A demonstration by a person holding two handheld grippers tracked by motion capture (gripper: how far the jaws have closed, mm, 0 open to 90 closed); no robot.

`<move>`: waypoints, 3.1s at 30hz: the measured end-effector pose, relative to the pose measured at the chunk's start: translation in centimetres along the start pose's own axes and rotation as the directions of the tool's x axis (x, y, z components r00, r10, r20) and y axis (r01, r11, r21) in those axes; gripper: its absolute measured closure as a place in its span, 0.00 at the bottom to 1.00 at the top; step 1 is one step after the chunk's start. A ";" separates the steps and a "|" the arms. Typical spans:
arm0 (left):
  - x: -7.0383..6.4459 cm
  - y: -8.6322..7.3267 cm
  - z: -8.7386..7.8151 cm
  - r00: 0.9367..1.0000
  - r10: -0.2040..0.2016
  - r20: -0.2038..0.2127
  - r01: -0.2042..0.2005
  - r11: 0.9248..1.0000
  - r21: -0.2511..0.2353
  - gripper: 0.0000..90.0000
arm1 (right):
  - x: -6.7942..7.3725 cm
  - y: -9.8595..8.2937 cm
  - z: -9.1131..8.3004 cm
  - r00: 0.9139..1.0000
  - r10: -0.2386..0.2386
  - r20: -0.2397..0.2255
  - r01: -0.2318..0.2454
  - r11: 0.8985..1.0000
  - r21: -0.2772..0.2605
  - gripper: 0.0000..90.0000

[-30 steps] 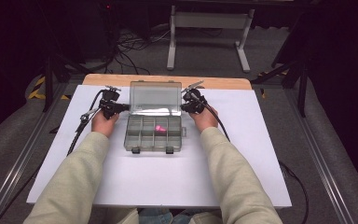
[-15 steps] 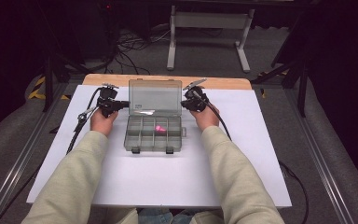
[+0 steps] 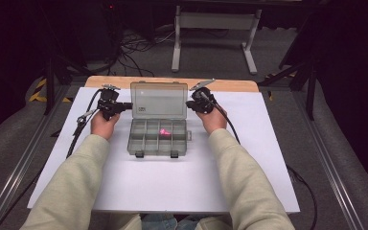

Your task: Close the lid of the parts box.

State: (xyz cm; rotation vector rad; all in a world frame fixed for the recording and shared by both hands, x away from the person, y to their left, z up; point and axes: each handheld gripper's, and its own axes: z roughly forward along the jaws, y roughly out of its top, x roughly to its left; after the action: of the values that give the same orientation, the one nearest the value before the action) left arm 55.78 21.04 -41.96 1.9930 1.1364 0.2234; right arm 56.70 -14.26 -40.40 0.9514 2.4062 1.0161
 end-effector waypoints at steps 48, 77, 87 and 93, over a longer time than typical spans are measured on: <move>-1.9 -1.3 -4.1 0.992 0.089 0.087 -0.083 0.994 -0.070 1.00 | 2.6 -0.9 -4.9 0.989 -0.121 -0.090 0.111 0.987 -0.113 1.00; -5.4 -2.2 -6.7 0.960 0.227 0.162 -0.236 0.971 0.040 1.00 | 6.2 -1.3 -7.4 0.956 -0.191 -0.221 0.176 0.980 -0.087 1.00; -6.1 -2.8 -6.3 0.943 0.244 0.227 -0.278 0.951 0.132 1.00 | 7.8 -1.9 -6.5 0.934 -0.208 -0.291 0.221 0.975 0.013 1.00; -6.4 -3.1 -6.1 0.931 0.258 0.260 -0.305 0.939 0.161 1.00 | 8.3 -2.2 -6.0 0.927 -0.204 -0.314 0.233 0.971 0.057 1.00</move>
State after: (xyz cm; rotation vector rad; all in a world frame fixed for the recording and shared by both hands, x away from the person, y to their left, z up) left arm 46.99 20.30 -38.81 2.2903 0.7412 0.0170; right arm 46.49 -12.50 -38.46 0.5657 2.7610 1.0392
